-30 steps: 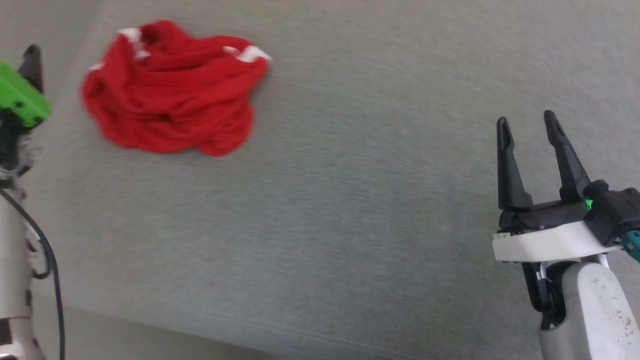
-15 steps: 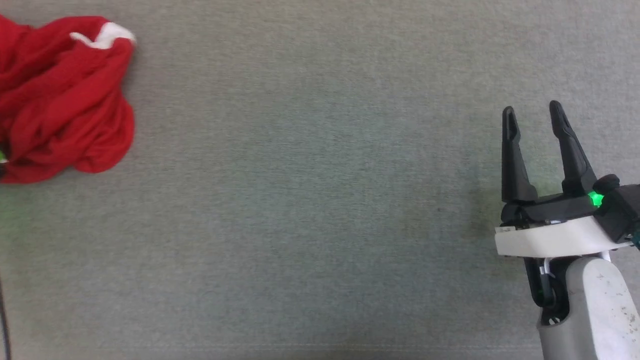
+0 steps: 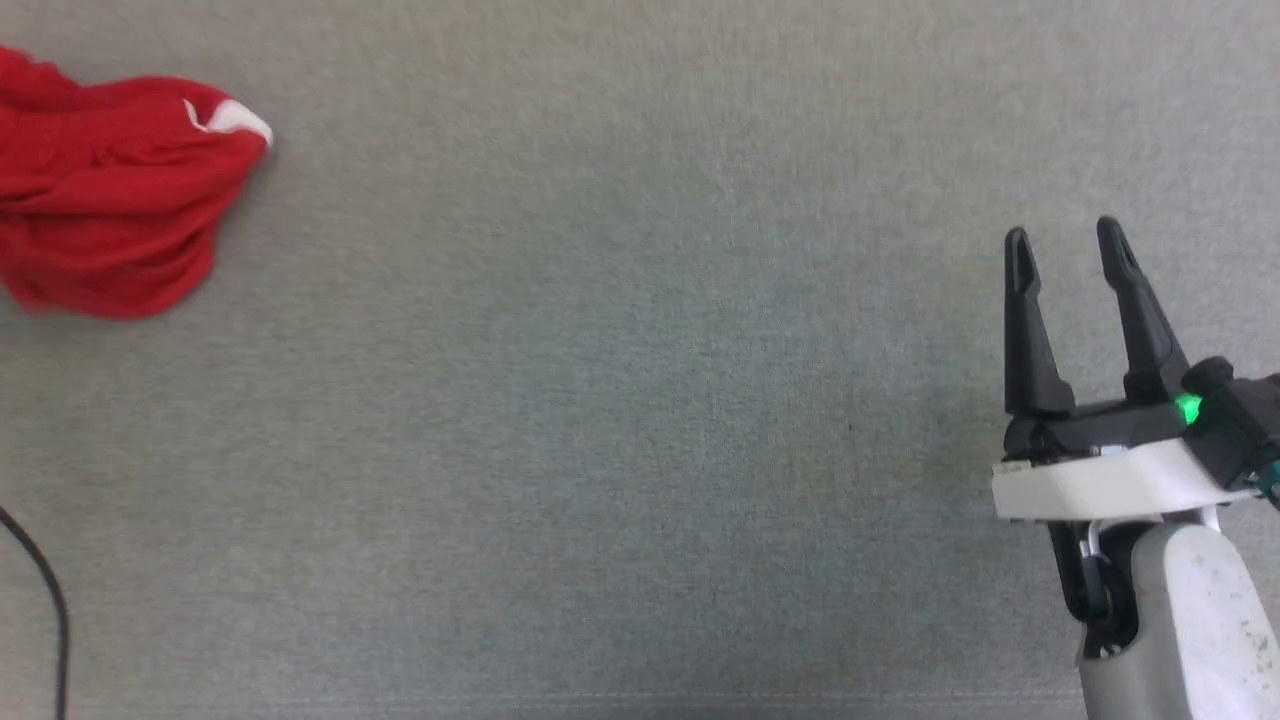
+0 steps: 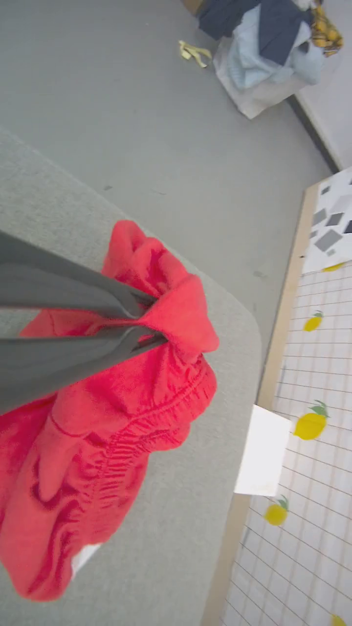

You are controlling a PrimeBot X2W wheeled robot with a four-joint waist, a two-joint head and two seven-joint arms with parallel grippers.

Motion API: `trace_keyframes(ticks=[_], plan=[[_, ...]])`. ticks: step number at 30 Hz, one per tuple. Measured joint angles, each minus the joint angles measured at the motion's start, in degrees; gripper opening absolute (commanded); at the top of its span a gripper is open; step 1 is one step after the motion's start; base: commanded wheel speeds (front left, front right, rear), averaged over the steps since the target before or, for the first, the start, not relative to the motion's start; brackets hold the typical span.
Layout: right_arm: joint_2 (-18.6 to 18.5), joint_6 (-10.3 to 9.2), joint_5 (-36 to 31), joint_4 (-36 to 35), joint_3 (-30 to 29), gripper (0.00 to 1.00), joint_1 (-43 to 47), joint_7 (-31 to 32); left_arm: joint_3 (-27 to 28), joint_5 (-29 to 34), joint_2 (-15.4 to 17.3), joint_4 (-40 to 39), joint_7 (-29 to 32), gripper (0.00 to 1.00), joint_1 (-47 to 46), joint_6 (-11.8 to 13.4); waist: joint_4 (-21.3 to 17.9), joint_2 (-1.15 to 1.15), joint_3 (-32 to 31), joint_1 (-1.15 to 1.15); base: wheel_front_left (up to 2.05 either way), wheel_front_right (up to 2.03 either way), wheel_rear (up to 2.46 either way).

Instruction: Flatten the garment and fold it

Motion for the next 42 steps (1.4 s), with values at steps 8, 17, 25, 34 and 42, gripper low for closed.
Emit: trace_keyframes(ticks=[8,17,25,34,42], plan=[[0.0,0.0,0.02,1.83,-1.07,1.0,4.74,0.0,-3.92,2.68,-1.68,2.36,-17.72,0.0,-4.72,-6.03,1.22,0.0,-8.04,0.0,0.0,0.0,0.0],[0.01,0.0,0.22,2.99,-2.38,1.0,10.79,0.0,-11.26,3.78,-8.27,3.13,-25.29,0.0,-9.66,-9.33,2.11,0.0,-18.12,0.0,0.0,0.0,0.0],[0.0,0.0,0.07,3.09,-2.22,1.0,12.63,-0.01,-18.89,3.21,-18.83,5.24,-28.55,0.0,-11.52,-11.41,1.67,0.0,-24.83,-0.01,0.0,0.0,0.0],[0.0,0.0,-1.15,3.01,-1.6,1.0,14.18,0.02,-25.23,0.47,-28.24,12.1,-30.53,0.0,-11.23,-14.52,-3.63,0.0,-27.58,-0.01,0.0,0.0,0.0],[0.0,0.0,-1.15,2.45,-0.43,1.0,14.2,0.29,-31.12,-4.37,-29.92,18.75,-29.81,0.0,-10.85,-15.89,-9.89,0.0,-27.42,-0.01,0.0,0.0,0.0]])
